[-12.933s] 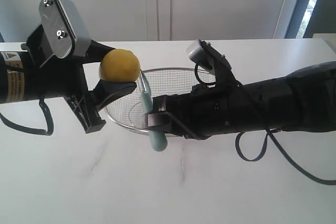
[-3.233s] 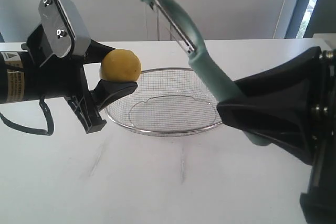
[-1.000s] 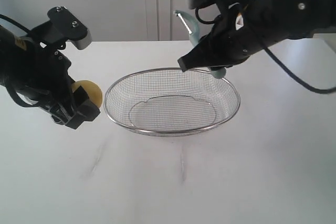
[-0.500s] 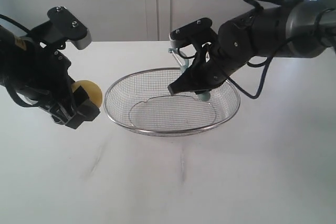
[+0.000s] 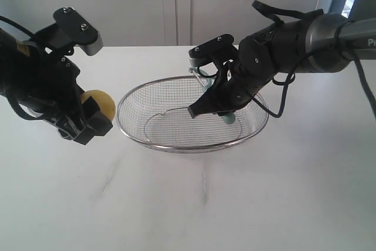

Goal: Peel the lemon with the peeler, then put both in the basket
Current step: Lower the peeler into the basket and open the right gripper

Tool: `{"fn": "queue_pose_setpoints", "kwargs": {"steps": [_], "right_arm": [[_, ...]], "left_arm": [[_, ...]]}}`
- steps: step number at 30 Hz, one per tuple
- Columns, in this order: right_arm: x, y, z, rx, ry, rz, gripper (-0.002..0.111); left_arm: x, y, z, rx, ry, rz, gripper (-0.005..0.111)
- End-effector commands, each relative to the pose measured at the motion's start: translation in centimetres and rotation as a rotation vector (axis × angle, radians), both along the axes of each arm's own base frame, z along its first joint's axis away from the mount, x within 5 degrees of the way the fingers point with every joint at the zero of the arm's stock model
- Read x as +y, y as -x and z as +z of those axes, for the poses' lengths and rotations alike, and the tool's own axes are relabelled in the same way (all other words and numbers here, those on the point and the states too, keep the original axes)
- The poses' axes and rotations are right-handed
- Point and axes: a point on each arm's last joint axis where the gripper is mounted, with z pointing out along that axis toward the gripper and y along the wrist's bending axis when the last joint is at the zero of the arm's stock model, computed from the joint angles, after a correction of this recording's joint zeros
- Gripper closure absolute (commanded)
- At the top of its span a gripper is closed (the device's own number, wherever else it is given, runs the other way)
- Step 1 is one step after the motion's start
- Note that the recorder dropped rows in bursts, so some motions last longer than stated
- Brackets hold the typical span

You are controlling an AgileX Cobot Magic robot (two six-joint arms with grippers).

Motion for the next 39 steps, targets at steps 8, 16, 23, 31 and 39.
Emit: {"fn": "queue_pose_setpoints", "kwargs": {"steps": [8,16,23,31,39], "right_arm": [[-0.3,-0.2,-0.4,-0.006,0.011,0.01,0.108],[-0.2,-0.4,-2.7,0.05,0.042,0.009,0.108],[-0.1,-0.5,-4.5,0.087,0.06,0.01,0.108],[-0.1,-0.5,-4.7,0.096,0.049,-0.014,0.072],[-0.3,-0.3,-1.4,0.041,0.017,-0.024,0.037]], "left_arm": [[-0.1,0.1,0.5,0.003,0.026,0.004,0.107],[-0.1,0.1,0.5,0.004,0.025,0.004,0.107],[-0.1,0.1,0.5,0.004,0.025,0.004,0.107],[-0.1,0.1,0.5,0.004,0.025,0.004,0.107],[-0.2,0.1,0.5,0.005,0.027,0.005,0.107]]}}
